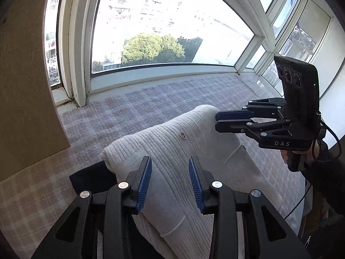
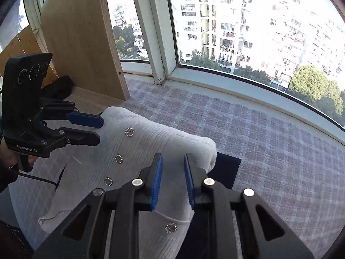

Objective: Fold clothes

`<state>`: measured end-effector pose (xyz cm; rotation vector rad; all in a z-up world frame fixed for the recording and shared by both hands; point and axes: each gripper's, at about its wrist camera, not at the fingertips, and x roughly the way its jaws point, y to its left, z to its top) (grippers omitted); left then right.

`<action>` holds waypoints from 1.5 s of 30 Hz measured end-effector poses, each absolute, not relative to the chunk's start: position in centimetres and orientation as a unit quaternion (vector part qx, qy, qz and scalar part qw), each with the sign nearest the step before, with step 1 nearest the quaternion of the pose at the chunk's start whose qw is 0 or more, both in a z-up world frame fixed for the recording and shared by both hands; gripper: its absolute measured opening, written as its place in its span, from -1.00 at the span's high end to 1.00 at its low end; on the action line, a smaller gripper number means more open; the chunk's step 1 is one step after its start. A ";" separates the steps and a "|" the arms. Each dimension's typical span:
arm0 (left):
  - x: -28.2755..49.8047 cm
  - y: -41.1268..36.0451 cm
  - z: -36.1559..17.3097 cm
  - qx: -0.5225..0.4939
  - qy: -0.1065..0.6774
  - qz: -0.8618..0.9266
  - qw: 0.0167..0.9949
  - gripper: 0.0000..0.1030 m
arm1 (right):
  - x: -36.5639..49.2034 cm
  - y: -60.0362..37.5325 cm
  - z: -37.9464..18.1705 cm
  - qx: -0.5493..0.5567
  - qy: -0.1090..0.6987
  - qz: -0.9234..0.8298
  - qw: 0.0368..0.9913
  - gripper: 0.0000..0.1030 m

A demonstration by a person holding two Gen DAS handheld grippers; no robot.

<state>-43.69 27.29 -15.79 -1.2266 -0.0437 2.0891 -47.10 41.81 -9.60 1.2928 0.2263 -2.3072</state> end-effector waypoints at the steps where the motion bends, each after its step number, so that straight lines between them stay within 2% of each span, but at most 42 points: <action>1: -44.1 27.5 -16.9 -0.484 -0.014 0.802 0.351 0.33 | -47.6 41.7 -11.0 0.489 0.094 -0.837 0.228 0.60; 5: -44.6 27.4 -18.0 -0.488 -0.030 0.797 0.355 0.30 | -47.9 41.3 -13.1 0.487 0.106 -0.843 0.201 0.58; 7: -44.4 27.3 -17.2 -0.488 -0.037 0.800 0.346 0.21 | -47.9 41.3 -12.3 0.492 0.095 -0.844 0.193 0.57; 8: -44.1 27.4 -16.7 -0.487 -0.039 0.803 0.340 0.08 | -47.8 41.4 -11.7 0.491 0.086 -0.846 0.189 0.57; 9: -43.6 27.4 -16.1 -0.486 -0.041 0.808 0.330 -0.08 | -47.4 41.5 -10.9 0.486 0.077 -0.851 0.183 0.51; 10: -43.3 27.4 -15.3 -0.486 -0.042 0.815 0.313 -0.16 | -46.9 41.6 -10.0 0.481 0.068 -0.857 0.172 0.30; 12: -42.4 27.3 -13.7 -0.483 -0.048 0.830 0.277 -0.47 | -45.5 41.9 -8.2 0.482 0.046 -0.863 0.144 -0.07; 15: -40.2 26.7 -11.3 -0.466 -0.073 0.839 0.270 -0.49 | -42.2 42.2 -5.4 0.452 0.014 -0.886 0.107 -0.14; 16: -39.1 26.5 -10.4 -0.455 -0.070 0.847 0.264 -0.51 | -40.9 42.1 -4.5 0.441 0.013 -0.893 0.085 -0.23; 18: -37.0 26.5 -9.3 -0.440 -0.051 0.862 0.247 -0.61 | -38.2 41.8 -3.0 0.422 0.016 -0.904 0.057 -0.24; 23: -31.6 26.7 -7.2 -0.424 -0.034 0.874 0.237 -0.66 | -32.3 41.4 0.1 0.391 -0.002 -0.920 0.029 -0.28; 35: -21.5 24.9 -4.2 -0.398 -0.006 0.883 0.248 -0.66 | -22.1 39.1 2.7 0.386 -0.031 -0.922 0.013 -0.29; 40: -17.0 21.4 -2.7 -0.382 -0.001 0.891 0.248 -0.68 | -17.4 35.4 4.2 0.363 -0.002 -0.932 0.004 -0.29; 45: -12.8 17.5 -1.7 -0.371 -0.005 0.896 0.245 -0.69 | -13.9 31.4 5.2 0.352 -0.012 -0.936 0.017 -0.29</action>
